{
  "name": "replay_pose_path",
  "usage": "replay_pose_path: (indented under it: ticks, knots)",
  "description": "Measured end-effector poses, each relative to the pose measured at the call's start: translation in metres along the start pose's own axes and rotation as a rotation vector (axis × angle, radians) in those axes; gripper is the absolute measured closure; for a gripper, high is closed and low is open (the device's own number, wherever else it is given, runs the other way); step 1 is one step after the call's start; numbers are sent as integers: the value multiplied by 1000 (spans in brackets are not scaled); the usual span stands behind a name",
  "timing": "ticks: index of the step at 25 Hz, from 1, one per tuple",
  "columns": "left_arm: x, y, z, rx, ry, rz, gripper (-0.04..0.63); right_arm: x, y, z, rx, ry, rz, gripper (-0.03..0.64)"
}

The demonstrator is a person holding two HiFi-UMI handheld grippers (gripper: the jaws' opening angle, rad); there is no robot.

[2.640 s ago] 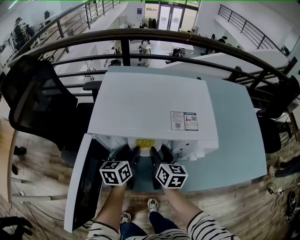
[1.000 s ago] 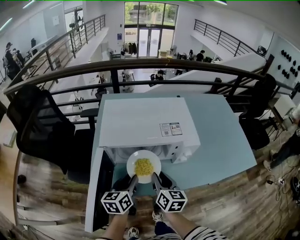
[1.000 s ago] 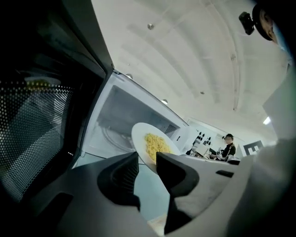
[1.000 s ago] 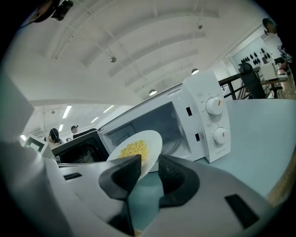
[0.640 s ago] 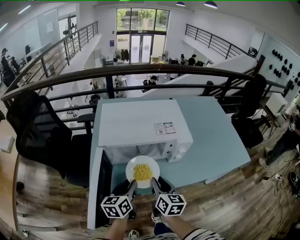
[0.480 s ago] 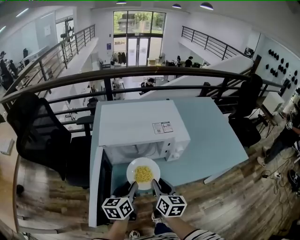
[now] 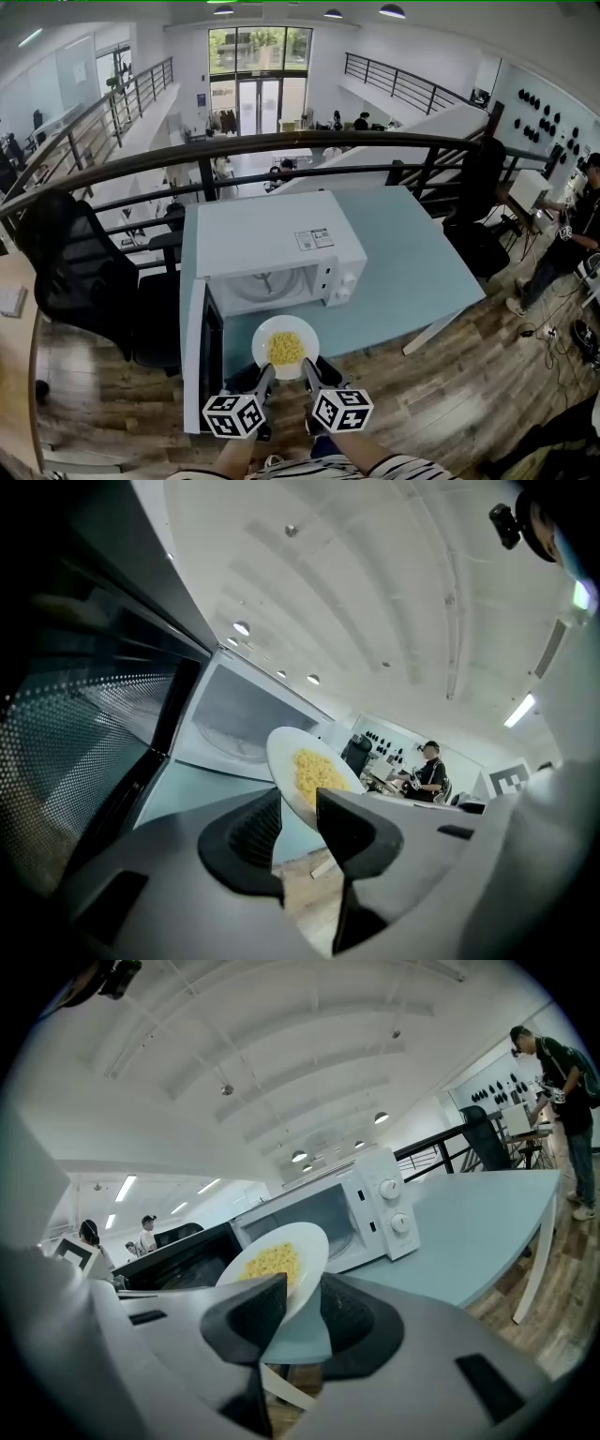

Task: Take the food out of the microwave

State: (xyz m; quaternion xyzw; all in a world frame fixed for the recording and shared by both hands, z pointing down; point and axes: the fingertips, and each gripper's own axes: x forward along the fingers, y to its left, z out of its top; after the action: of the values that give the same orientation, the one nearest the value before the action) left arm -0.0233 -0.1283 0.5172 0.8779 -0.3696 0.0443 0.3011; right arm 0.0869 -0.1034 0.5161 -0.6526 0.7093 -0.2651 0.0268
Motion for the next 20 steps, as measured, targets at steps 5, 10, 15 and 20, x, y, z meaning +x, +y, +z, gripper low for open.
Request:
replay_pose_path:
  ticks: [5,10,15,20]
  knots:
    - [-19,-5,-4,16,2,-32,468,-18,12,-9,15,-17,-13,497]
    - [-25,-9,-5,33,6,-59,485,-30,15,-13,35,-38,-36,497]
    - [-27,-16,-10,33,18,-93,485,-42,12,-15,48,-62,-68,499]
    - [-27,-21,-19,34,28,-116,485,-52,7,-21,57,-72,-98,500]
